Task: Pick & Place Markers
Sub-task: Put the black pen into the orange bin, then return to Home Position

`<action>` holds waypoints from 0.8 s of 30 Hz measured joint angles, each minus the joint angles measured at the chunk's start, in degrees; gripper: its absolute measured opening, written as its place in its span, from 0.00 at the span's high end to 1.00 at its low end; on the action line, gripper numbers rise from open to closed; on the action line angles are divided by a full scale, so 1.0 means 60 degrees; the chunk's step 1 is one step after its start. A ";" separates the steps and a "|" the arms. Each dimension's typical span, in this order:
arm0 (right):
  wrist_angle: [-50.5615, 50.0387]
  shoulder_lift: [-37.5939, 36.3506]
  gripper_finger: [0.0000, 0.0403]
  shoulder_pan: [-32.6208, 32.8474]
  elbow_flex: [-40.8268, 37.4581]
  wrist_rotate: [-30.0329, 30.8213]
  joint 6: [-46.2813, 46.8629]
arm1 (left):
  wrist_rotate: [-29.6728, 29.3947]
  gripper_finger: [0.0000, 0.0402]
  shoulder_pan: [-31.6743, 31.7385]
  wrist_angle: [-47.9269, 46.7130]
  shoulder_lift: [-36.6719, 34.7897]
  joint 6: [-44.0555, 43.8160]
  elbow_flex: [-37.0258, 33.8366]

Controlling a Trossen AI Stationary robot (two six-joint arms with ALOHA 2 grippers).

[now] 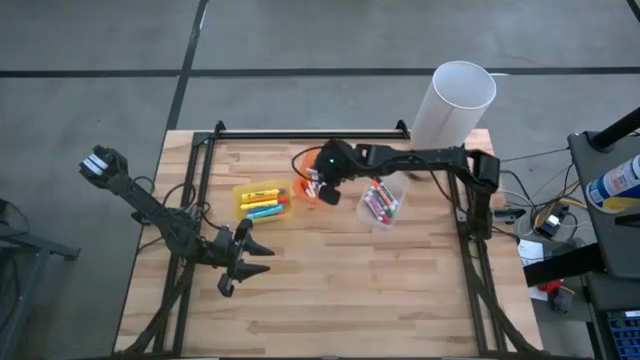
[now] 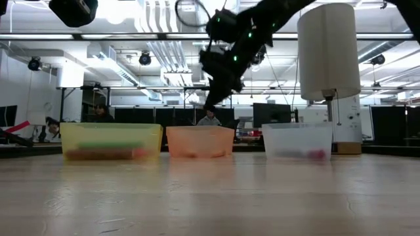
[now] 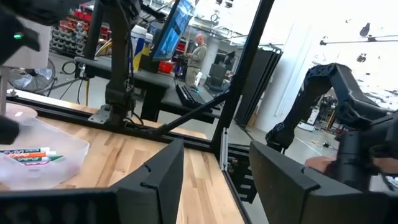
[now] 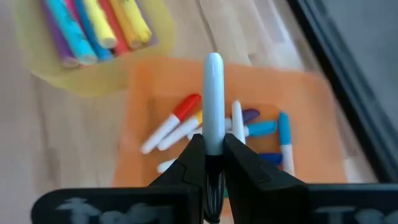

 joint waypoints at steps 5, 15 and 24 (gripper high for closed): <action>0.0045 0.0579 0.87 -0.0273 0.0000 -0.0083 0.0252 | 0.0001 0.56 -0.0002 -0.0119 0.0004 -0.0004 0.0000; 0.0234 0.0594 0.51 -0.0222 0.0000 -0.0017 0.0658 | -0.0011 0.56 0.0000 -0.0233 0.0004 0.0000 0.0000; 0.0232 -0.0436 0.43 0.0337 -0.0011 -0.0683 0.1094 | -0.0699 0.56 0.0018 -0.0341 -0.0403 0.0584 0.0001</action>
